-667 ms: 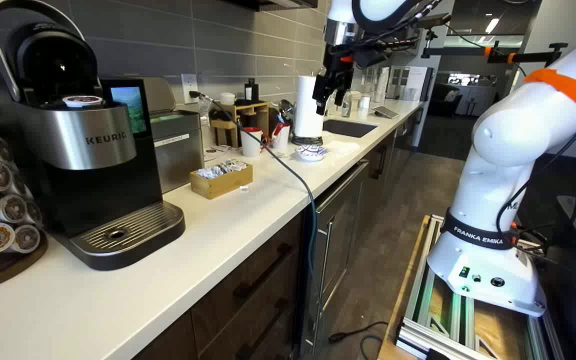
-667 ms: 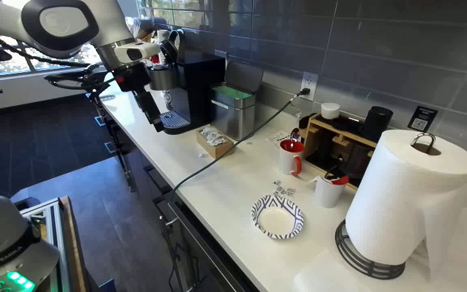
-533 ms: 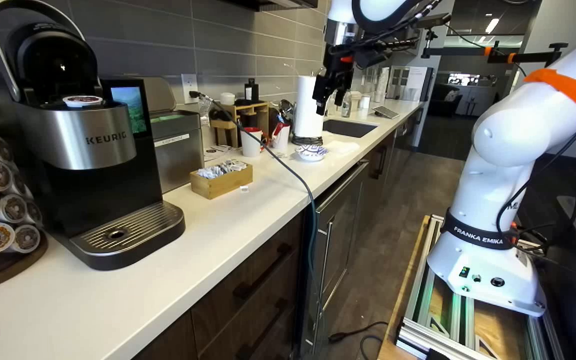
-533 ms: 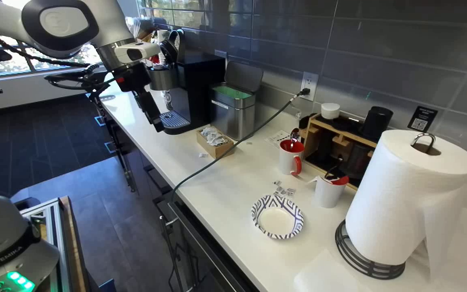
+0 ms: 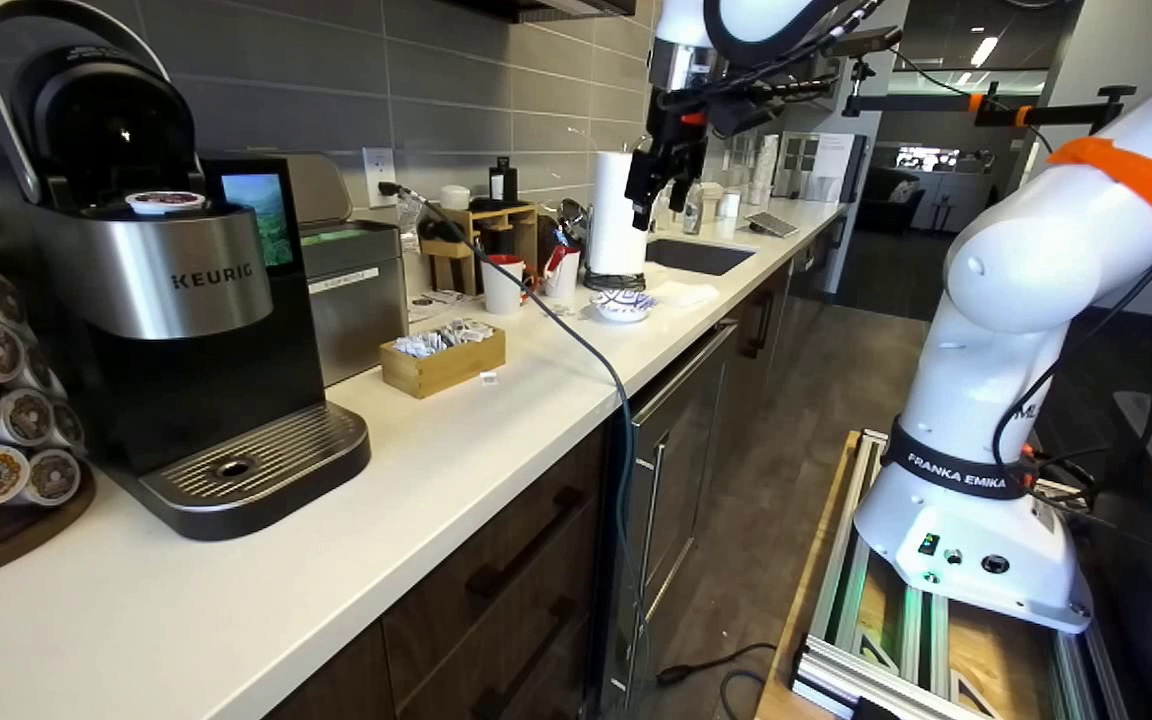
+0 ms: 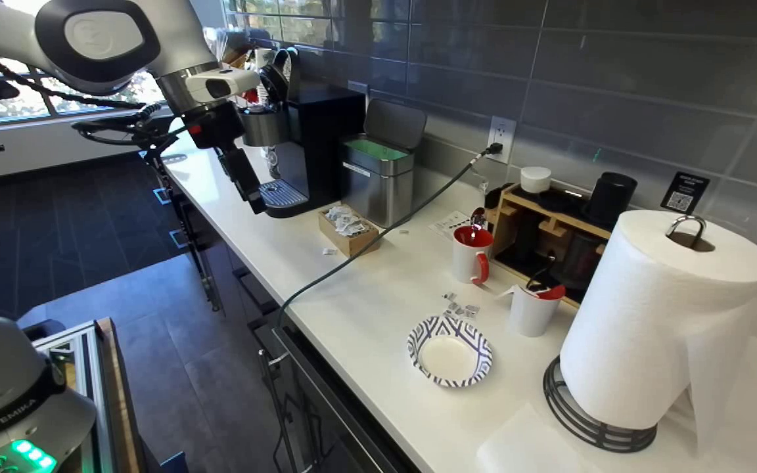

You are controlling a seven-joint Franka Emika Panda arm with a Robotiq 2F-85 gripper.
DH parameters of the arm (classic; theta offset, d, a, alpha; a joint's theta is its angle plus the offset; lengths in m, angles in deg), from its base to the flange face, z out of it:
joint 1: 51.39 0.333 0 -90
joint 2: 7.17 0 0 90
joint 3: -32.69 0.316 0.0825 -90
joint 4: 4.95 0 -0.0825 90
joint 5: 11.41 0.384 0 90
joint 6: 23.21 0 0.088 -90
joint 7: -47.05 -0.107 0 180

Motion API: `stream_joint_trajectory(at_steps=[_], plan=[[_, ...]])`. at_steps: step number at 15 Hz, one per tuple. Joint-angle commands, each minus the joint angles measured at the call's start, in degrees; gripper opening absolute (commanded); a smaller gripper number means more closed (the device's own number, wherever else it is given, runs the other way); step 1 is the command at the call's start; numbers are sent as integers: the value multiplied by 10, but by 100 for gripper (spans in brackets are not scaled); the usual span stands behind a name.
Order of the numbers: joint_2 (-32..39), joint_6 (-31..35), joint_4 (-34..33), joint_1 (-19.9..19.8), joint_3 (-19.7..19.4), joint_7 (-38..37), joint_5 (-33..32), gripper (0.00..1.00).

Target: Take the straw out of the cup and place it on the bowl

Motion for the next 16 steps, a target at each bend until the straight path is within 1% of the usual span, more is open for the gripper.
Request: stream_joint_trajectory(at_steps=[1,3,5,9,10,12,16], plan=[[11,14,-5,-2,-7,-35,6,100],[24,34,-11,-8,-22,-55,22,100],[47,66,-23,-19,-46,-55,28,100],[121,155,-70,-35,-101,-10,30,100],[140,169,-87,-34,-113,4,37,100],[194,194,-135,-32,-125,14,47,100],[292,210,-239,-25,-128,24,69,100]])
